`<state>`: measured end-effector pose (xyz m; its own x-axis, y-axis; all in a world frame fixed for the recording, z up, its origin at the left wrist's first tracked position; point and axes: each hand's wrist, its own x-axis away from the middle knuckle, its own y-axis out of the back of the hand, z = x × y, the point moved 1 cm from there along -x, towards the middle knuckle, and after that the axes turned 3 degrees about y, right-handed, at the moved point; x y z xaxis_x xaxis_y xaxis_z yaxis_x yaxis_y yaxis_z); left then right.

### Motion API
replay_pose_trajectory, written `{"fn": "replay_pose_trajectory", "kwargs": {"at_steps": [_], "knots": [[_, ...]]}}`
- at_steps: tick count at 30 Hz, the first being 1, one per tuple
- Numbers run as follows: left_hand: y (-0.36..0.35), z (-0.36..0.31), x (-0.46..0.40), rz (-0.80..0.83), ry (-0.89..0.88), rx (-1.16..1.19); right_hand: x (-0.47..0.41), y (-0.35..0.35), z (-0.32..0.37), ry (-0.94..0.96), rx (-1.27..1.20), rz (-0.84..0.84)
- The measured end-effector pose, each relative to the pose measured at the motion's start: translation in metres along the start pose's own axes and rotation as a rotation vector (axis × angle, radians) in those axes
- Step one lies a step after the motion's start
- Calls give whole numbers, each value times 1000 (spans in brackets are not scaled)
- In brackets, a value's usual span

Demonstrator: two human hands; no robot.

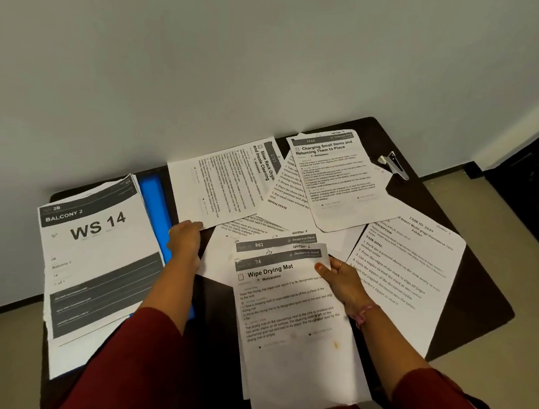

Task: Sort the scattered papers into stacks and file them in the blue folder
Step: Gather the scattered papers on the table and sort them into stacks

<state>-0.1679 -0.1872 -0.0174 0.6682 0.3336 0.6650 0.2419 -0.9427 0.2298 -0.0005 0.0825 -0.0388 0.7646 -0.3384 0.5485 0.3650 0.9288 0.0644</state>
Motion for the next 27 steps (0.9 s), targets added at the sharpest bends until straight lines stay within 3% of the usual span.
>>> {"fn": "replay_pose_trajectory", "kwargs": {"at_steps": [6, 11, 17, 24, 27], "knots": [[-5, -6, -13, 27, -35, 131, 0, -1, 1, 9, 18, 6], [6, -6, -10, 63, -116, 44, 2, -1, 2, 20, 17, 2], [17, 32, 20, -60, -110, 44, 5, -2, 4, 21, 3, -5], [13, 95, 64, 102, -43, 97, 6, -4, 6, -2, -65, -31], [17, 102, 74, 58, -118, -94, 7, -5, 9, 7, -98, -42]]}}
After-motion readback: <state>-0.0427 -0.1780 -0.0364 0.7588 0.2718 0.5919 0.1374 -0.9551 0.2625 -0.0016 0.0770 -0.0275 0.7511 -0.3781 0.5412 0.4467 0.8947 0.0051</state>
